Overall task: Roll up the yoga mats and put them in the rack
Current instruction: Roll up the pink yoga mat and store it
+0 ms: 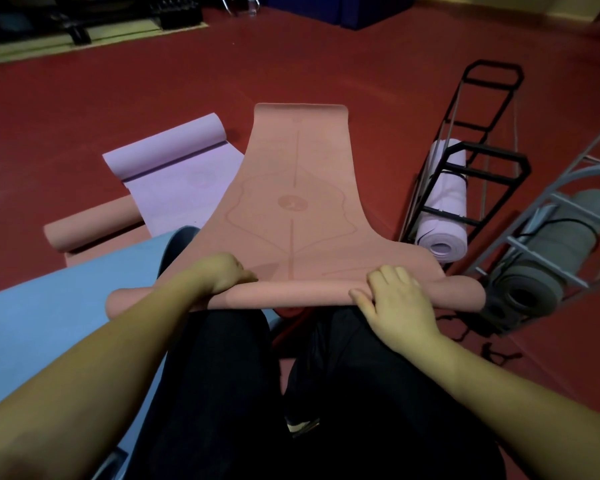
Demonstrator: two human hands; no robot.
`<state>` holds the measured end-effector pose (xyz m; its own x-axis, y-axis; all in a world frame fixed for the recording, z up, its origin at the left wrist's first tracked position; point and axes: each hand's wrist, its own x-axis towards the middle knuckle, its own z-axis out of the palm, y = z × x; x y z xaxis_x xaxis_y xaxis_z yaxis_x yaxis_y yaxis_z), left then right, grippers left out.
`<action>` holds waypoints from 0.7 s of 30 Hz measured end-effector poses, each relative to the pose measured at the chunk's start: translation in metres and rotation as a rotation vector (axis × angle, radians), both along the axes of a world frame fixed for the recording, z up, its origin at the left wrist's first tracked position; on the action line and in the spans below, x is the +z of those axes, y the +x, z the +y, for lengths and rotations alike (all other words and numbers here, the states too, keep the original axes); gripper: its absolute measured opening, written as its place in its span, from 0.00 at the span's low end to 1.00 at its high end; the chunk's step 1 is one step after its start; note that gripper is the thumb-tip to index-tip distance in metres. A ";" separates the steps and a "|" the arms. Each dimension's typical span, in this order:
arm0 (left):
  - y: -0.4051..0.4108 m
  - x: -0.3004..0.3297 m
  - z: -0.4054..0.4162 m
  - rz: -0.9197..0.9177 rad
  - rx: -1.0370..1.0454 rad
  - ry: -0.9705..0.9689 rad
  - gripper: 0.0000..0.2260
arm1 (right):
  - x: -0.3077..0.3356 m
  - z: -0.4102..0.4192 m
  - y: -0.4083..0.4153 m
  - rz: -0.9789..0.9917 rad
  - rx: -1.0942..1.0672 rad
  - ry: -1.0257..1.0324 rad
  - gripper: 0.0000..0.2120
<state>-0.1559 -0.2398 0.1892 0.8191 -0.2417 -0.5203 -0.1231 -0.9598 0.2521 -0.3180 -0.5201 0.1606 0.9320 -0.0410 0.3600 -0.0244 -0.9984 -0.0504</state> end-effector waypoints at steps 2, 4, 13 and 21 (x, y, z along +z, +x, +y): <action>-0.003 0.002 0.002 -0.082 0.000 -0.008 0.20 | 0.001 -0.002 0.008 0.040 -0.029 -0.010 0.22; -0.011 0.003 0.005 -0.272 -0.074 0.067 0.18 | 0.005 -0.005 0.019 0.109 -0.042 -0.015 0.25; -0.067 -0.023 0.023 -0.822 -0.039 -0.117 0.22 | 0.021 -0.012 0.053 0.430 -0.037 0.097 0.24; -0.050 -0.016 0.016 -0.641 -0.068 0.070 0.25 | 0.040 -0.008 0.065 0.475 -0.035 0.078 0.24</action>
